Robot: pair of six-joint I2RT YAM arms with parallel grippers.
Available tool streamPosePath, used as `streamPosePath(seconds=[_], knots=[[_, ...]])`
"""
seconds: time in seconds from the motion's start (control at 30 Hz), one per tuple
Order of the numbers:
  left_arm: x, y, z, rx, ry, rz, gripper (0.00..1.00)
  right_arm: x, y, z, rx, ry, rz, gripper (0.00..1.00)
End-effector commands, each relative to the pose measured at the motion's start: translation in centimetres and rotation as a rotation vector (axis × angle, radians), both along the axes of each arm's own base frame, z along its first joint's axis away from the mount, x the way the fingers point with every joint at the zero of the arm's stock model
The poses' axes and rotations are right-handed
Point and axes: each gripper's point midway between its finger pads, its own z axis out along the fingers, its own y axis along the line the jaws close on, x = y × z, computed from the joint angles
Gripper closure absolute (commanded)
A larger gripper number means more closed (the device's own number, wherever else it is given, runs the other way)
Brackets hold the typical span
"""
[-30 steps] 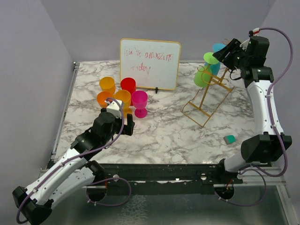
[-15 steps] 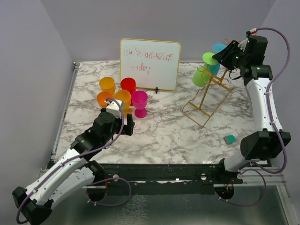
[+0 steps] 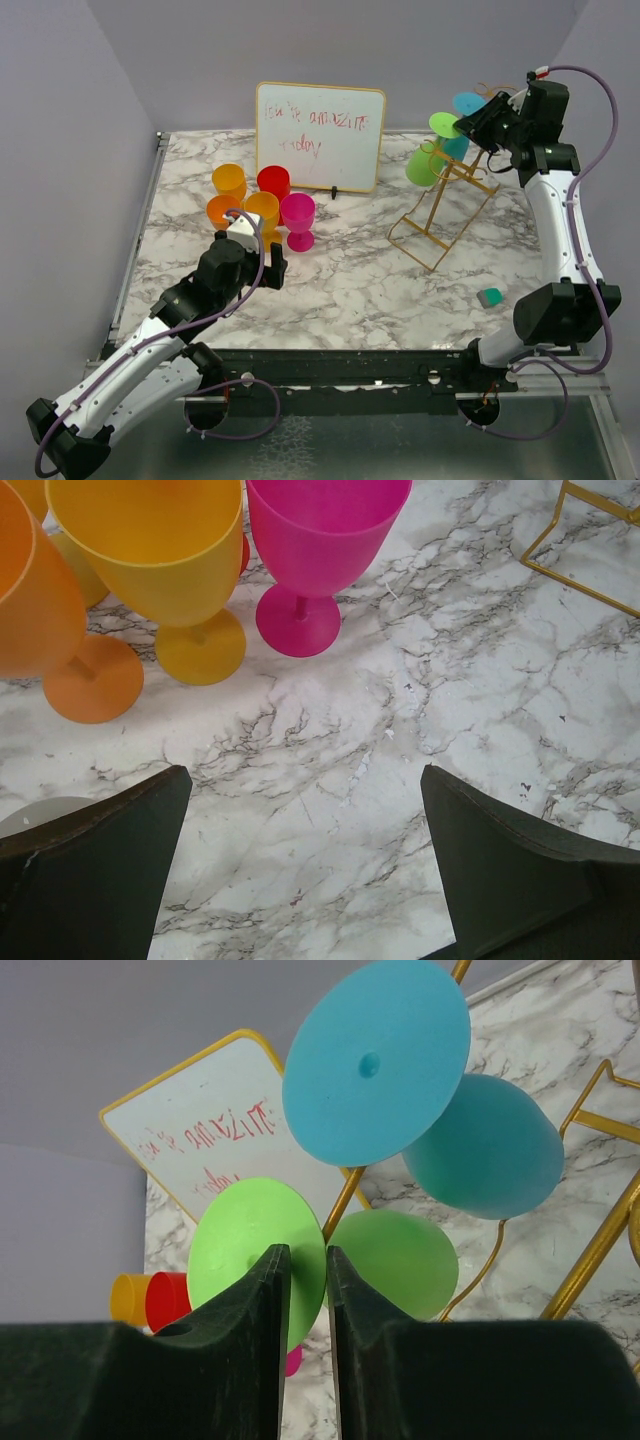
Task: Take the wine glass off the wine glass rack
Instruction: Pick up the wine glass from the wine rack.
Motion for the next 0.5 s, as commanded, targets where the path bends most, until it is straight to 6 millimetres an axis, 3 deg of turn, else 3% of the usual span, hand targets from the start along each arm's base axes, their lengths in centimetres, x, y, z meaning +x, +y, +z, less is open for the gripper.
streamPosePath(seconds=[0.0, 0.47], knots=[[0.2, -0.4, 0.6, -0.013, -0.016, -0.019, 0.01, -0.7, -0.7, 1.6, -0.001, -0.05, -0.042, 0.76], [0.2, -0.6, 0.3, -0.009, -0.006, -0.026, 0.01, -1.2, -0.8, 2.5, -0.007, -0.084, -0.048, 0.91]])
